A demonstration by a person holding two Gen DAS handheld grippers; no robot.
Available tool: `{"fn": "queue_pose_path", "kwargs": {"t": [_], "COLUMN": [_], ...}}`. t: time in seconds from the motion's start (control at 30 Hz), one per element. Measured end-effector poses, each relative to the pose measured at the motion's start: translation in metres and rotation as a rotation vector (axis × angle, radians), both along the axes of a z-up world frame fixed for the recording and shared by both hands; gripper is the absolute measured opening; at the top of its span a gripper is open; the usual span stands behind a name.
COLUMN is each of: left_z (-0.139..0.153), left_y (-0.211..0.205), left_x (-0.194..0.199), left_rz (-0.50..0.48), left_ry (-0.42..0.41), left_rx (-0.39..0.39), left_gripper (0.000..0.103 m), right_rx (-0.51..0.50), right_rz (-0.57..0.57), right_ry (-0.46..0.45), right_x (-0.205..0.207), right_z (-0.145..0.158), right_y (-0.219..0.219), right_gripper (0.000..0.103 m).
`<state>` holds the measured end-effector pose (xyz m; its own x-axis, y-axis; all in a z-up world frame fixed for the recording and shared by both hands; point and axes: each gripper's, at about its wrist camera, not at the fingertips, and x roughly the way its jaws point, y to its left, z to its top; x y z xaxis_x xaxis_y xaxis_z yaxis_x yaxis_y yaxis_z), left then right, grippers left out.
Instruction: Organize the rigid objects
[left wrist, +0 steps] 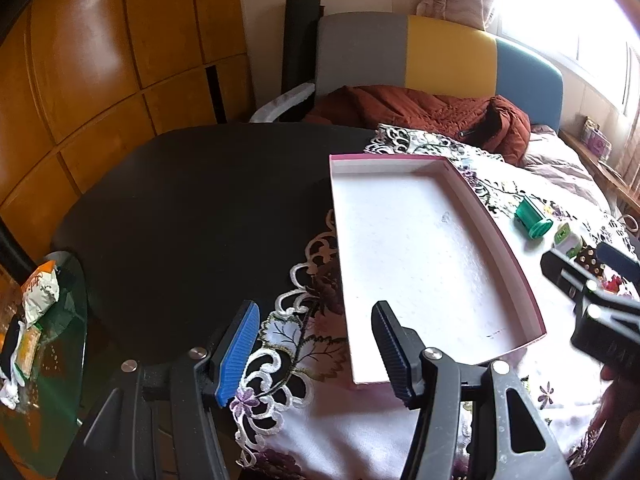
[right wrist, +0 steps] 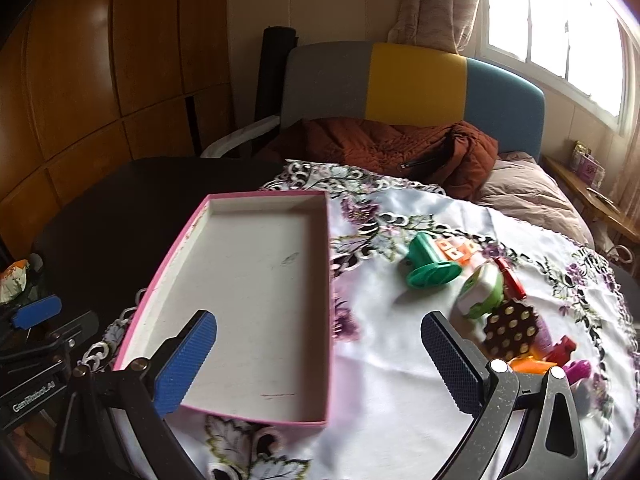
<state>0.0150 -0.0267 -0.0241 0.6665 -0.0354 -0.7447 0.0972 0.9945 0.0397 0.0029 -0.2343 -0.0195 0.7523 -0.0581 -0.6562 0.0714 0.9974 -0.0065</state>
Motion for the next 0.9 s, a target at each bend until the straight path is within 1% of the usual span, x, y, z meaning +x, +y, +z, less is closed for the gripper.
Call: {"fn": "queue_pose_path", "kwargs": {"t": [0.13,0.2,0.27,0.37,0.43,0.5,0.6,0.63,0.7,0.8,0.87,0.9], "left_z": [0.0,-0.001,-0.001,-0.001,-0.001,-0.003,-0.007,-0.006,-0.004,0.003,0.006,0.007], "left_y": [-0.005,-0.007,-0.009,-0.016,-0.022,-0.031,-0.047,-0.051,-0.058,-0.07,-0.082,-0.089], "left_x": [0.0,0.0,0.0,0.001,0.001,0.002,0.004,0.005,0.008,0.014,0.024,0.03], "left_rz": [-0.024,-0.046,-0.078,-0.154,-0.191,-0.213,-0.249,-0.271,-0.312,-0.345,-0.367,-0.375], "left_ry": [0.01,0.022,0.035,0.066,0.083,0.107,0.127,0.132,0.141,0.142,0.159,0.172], "left_rx": [-0.008,-0.023,-0.05,-0.103,-0.138,-0.136,-0.1,-0.103,-0.14,-0.158,-0.165,-0.169], "left_gripper": [0.059,0.059,0.059,0.059,0.059,0.059,0.059,0.059,0.059,0.059,0.059,0.059], "right_rx": [-0.007,-0.019,-0.027,-0.031,-0.062,-0.095,-0.078,-0.074,-0.068,-0.005,0.065,0.123], "right_rz": [-0.014,-0.04,-0.059,-0.096,-0.138,-0.202,-0.296,-0.327,-0.392,-0.481,-0.534,-0.554], "right_ry": [-0.009,-0.022,-0.036,-0.067,-0.078,-0.089,-0.086,-0.084,-0.068,-0.051,-0.041,-0.038], "right_x": [0.002,0.003,0.005,0.004,0.005,0.006,0.005,0.005,0.002,-0.006,-0.011,-0.013], "right_z": [0.008,0.014,0.02,0.031,0.037,0.041,0.042,0.041,0.035,0.021,0.014,0.012], "right_y": [-0.022,-0.038,-0.054,-0.083,-0.105,-0.13,-0.172,-0.186,-0.212,-0.247,-0.265,-0.275], "right_gripper": [0.103,0.103,0.103,0.103,0.103,0.103,0.103,0.103,0.103,0.103,0.103,0.103]}}
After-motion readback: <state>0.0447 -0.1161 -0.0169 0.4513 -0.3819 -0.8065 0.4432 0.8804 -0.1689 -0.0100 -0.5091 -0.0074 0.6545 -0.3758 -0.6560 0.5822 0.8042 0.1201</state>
